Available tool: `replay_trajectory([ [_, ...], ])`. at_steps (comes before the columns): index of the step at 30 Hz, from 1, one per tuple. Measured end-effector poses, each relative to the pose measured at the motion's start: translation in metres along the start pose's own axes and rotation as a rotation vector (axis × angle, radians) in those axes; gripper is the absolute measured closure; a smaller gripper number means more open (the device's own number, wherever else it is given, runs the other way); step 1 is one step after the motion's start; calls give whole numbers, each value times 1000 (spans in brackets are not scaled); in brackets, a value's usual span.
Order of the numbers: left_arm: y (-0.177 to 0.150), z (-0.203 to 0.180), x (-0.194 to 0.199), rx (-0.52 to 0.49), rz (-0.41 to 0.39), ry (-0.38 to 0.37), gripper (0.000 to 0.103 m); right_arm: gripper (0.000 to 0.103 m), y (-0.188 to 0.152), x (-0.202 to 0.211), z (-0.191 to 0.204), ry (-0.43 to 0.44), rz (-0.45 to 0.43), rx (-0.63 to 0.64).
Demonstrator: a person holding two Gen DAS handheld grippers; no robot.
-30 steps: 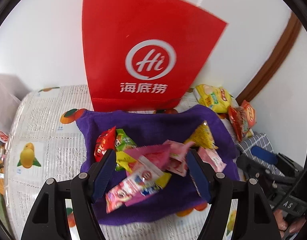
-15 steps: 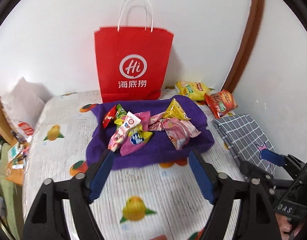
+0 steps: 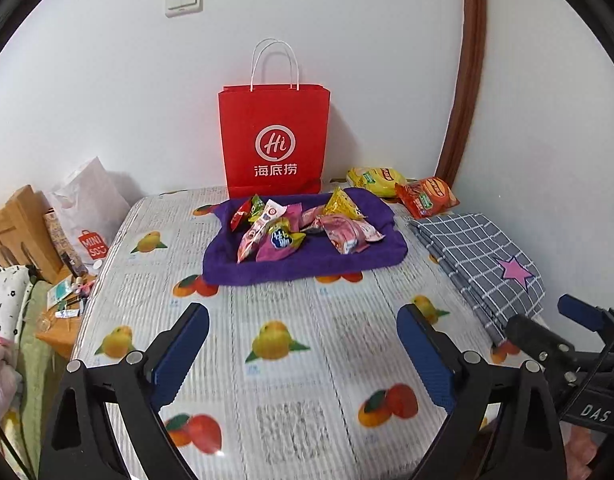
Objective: Organize snacks
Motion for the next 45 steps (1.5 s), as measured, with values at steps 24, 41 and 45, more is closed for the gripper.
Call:
replay_trajectory([
  [24, -30, -1, 40, 18, -48, 24, 8, 4, -25, 41, 3, -19, -64, -1],
  [41, -30, -1, 40, 22, -46, 23, 8, 4, -28, 43, 6, -9, -71, -6],
  [45, -32, -2, 41, 24, -45, 22, 8, 4, -28, 43, 6, -8, -72, -5],
])
Point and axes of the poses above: each gripper's, at about its wrist camera, not at the fingertips, and x roughly against the way its jaws point, z to its left, y to its top, the point moved 9 cm from there along -x, roughly the way its jaws point, and after that the axes turned 8 degrees about x, right-handed, at the moved point
